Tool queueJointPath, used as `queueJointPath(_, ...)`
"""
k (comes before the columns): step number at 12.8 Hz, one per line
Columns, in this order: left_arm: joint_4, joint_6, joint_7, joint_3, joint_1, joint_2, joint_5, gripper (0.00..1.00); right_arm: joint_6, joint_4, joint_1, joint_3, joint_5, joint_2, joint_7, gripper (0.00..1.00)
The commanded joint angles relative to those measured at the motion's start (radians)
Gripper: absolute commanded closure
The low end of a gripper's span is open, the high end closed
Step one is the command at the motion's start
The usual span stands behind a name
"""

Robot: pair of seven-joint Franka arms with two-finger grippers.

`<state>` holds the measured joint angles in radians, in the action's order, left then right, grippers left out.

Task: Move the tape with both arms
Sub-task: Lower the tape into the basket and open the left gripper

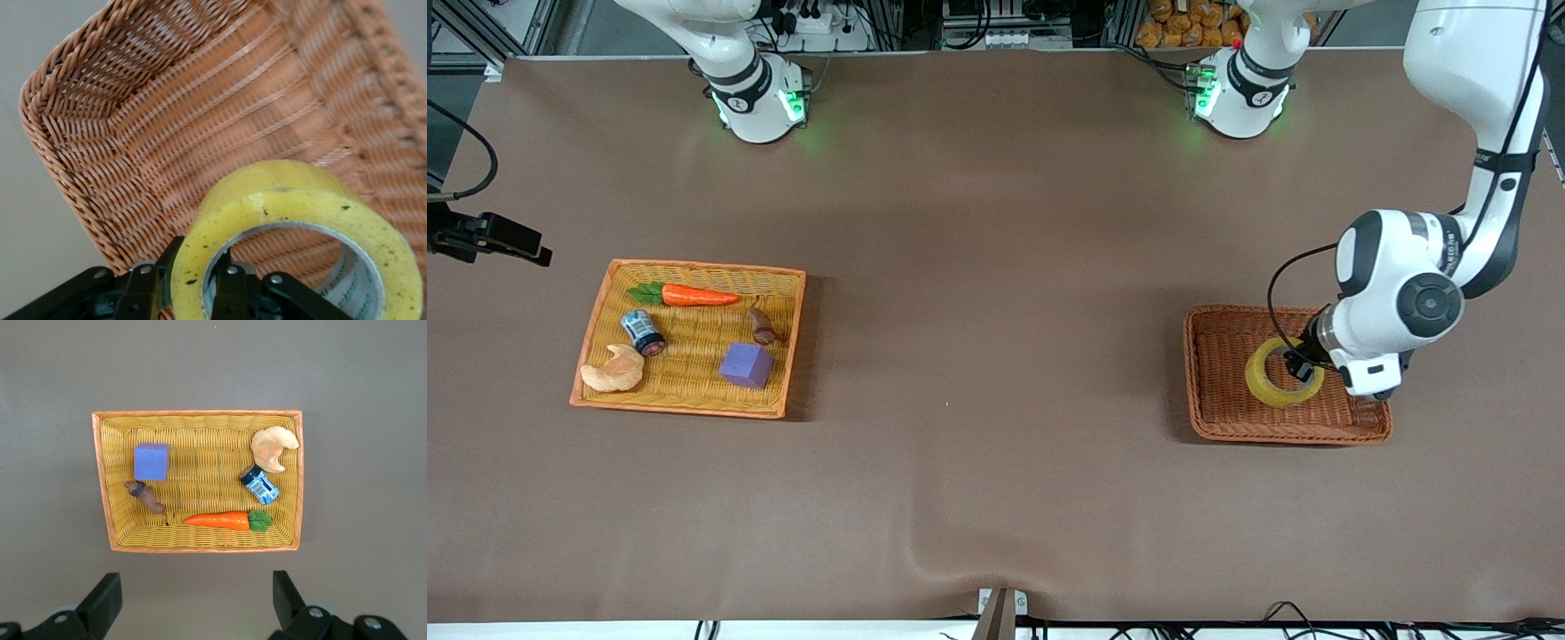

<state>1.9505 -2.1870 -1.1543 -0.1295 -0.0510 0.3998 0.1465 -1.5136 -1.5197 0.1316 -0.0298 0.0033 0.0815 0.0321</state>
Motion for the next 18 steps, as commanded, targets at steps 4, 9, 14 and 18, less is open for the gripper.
queueJointPath(4, 0.042, -0.016, 0.005, -0.005, -0.004, -0.01, 0.05, 1.0, 0.019, 0.029, -0.001, 0.001, 0.015, 0.014, 0.014, 0.0)
queueJointPath(9, 0.035, -0.01, 0.038, -0.007, -0.009, -0.01, 0.05, 0.0, 0.023, 0.029, -0.003, 0.001, 0.001, 0.01, 0.014, 0.0)
queueJointPath(14, -0.019, 0.018, 0.178, -0.009, -0.012, -0.117, 0.033, 0.0, 0.023, 0.029, 0.0, 0.002, 0.0, 0.01, 0.012, 0.0)
queueJointPath(18, -0.128, 0.119, 0.229, -0.041, -0.01, -0.142, 0.033, 0.0, 0.023, 0.03, 0.003, 0.005, -0.002, 0.009, 0.014, 0.0)
